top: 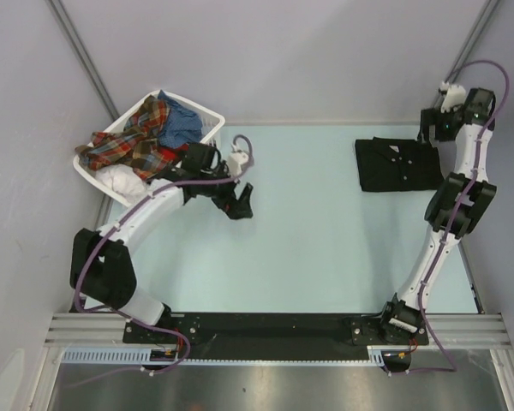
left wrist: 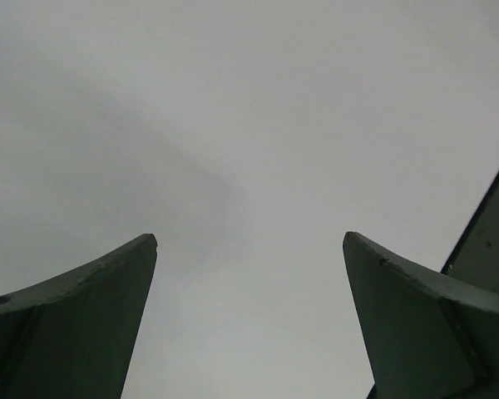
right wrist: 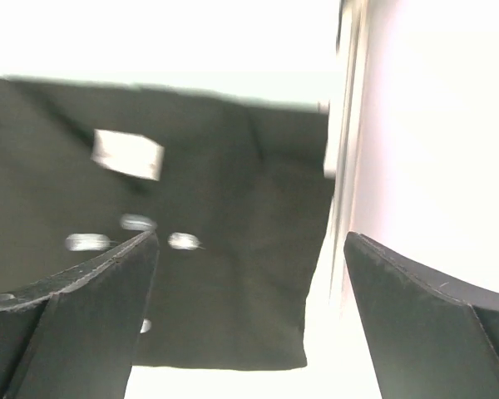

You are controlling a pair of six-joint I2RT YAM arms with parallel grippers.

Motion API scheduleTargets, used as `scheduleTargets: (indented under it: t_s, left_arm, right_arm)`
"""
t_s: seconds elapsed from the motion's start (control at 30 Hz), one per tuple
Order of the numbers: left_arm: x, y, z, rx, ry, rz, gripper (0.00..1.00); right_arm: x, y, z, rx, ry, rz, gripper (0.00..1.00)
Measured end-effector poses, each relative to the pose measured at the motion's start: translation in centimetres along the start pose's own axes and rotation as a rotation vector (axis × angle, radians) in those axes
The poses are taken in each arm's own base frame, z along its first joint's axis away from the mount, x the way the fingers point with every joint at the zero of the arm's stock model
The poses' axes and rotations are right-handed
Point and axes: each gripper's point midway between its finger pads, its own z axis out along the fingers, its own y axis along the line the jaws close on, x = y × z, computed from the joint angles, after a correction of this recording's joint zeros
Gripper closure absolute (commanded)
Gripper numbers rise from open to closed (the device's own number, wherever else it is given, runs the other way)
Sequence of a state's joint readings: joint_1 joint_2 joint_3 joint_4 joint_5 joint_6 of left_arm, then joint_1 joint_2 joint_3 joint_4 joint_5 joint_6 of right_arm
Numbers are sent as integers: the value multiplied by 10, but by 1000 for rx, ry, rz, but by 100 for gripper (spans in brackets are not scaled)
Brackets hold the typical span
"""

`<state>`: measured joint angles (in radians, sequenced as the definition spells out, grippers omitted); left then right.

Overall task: Fold and stack the long sleeve shirts
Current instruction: Neatly place the folded shirt to the corner

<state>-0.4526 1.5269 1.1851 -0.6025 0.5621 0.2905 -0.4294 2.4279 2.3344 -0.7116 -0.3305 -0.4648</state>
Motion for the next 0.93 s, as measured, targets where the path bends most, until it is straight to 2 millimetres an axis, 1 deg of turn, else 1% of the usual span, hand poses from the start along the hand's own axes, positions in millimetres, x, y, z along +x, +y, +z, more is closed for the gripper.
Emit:
scheduleTargets:
  t_s: [0.07,0.13,0.17,0.2,0.23,0.27,0.3,0.37,0.4,0.47,0.5,0.53,0.6,0.67,0.7,0.73,0.8,0.83,0.87,0.9,0.93]
  left_arm:
    - [-20,21,-20,-55,-61,-47,1]
    - [-39,39,-41,-114,-118,-75,1]
    - [-48,49,-54,-152,-147,-86,1]
    - [-57,56,-66,-191,-171,-92,1]
    - [-64,61,-77,-225,-189,-93,0]
    - [-70,63,-85,-248,-201,-88,1]
    - [-77,63,-95,-272,-218,-81,0]
    - [-83,60,-108,-299,-240,-72,1]
    - [-82,57,-114,-307,-244,-72,1]
    - [-76,54,-120,-318,-246,-76,1]
    - [-66,53,-122,-324,-236,-89,0]
    - [-58,52,-122,-328,-229,-96,1]
    - [-33,49,-118,-332,-191,-122,1]
    - [-4,47,-108,-331,-140,-150,1]
    - [9,46,-104,-326,-115,-164,1]
    - [27,44,-96,-320,-80,-179,1]
    - [52,39,-87,-306,-27,-206,0]
    - [64,38,-83,-302,-3,-219,1]
    - [73,36,-79,-295,17,-232,0]
    - [81,34,-76,-290,33,-242,0]
    - [86,33,-74,-285,43,-249,0]
  right_arm:
    - [-46,17,-35,-1,-90,-51,0]
    - [-97,44,-82,-6,-205,-114,0]
    - [-116,58,-104,-14,-251,-140,0]
    - [-138,81,-136,-31,-311,-171,0]
    - [-154,103,-163,-50,-361,-195,0]
    - [-165,119,-184,-62,-401,-213,0]
    - [-173,144,-207,-89,-442,-235,0]
    - [-174,194,-243,-170,-485,-254,0]
    - [-166,217,-254,-216,-487,-260,0]
    - [-142,252,-262,-299,-454,-249,0]
    - [-123,269,-260,-348,-422,-237,0]
    - [-104,281,-255,-385,-380,-228,0]
    - [-50,309,-237,-467,-254,-197,0]
    - [15,333,-217,-541,-91,-161,0]
    - [44,343,-211,-567,-18,-144,0]
    - [77,354,-207,-592,58,-127,0]
    - [124,368,-210,-622,159,-116,0]
    - [142,374,-214,-634,192,-116,0]
    - [154,378,-221,-643,205,-121,0]
    - [159,380,-227,-648,199,-127,0]
    - [157,379,-234,-644,173,-131,0]
